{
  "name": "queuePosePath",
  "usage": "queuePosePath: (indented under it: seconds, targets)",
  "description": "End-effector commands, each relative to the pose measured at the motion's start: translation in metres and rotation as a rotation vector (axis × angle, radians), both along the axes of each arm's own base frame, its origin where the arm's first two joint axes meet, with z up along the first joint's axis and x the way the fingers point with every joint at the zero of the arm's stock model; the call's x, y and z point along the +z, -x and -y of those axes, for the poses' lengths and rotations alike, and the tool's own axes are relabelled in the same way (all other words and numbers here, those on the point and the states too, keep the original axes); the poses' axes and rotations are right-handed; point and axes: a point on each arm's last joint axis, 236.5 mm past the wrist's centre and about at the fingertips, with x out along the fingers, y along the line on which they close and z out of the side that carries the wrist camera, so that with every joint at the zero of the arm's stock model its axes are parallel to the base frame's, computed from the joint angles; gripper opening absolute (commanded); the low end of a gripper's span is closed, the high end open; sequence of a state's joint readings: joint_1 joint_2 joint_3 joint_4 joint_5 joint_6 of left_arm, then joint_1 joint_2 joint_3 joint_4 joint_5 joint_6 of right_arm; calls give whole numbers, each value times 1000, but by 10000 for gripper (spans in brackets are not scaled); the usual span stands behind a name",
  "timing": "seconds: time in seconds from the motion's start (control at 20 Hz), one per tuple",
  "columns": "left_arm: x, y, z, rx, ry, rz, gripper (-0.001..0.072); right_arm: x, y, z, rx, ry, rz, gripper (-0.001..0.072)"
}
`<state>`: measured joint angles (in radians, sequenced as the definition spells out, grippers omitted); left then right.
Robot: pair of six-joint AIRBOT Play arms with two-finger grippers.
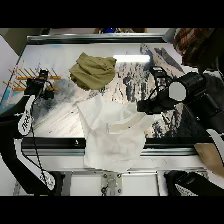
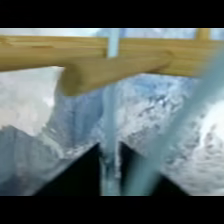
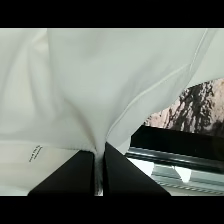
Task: Fold the clothes and pants, and hang the long-sleeved shirts on hangers.
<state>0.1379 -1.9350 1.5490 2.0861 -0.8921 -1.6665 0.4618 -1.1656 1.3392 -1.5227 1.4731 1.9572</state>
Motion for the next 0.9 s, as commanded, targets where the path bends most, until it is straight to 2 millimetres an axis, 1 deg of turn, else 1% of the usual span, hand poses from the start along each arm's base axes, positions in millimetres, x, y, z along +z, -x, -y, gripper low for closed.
queuePosePath:
  seconds: [0.0,0.05,0.1,0.25,0.35,0.45,0.6,0.7,0.85]
  targets:
    - [-2,0,3,12,15,6,63,0,0,0,1,0,-1,32]
    - [-2,0,3,12,14,5,62,0,0,0,1,0,-1,32]
    - [-2,1,2,14,13,-1,24,0,0,0,1,0,-1,32]
    - [0,7,1,27,9,-21,23,0,0,0,1,0,-1,32]
    - [12,8,0,33,5,-8,23,0,0,0,1,0,-1,32]
    - [37,4,-1,35,-1,35,23,0,0,0,1,0,-1,32]
    - [88,-2,8,15,-13,124,23,0,0,0,1,0,-1,32]
    - [123,-3,24,-21,-21,169,24,0,0,0,1,0,-1,32]
    - [164,0,59,-104,-33,201,24,0,0,0,1,0,-1,32]
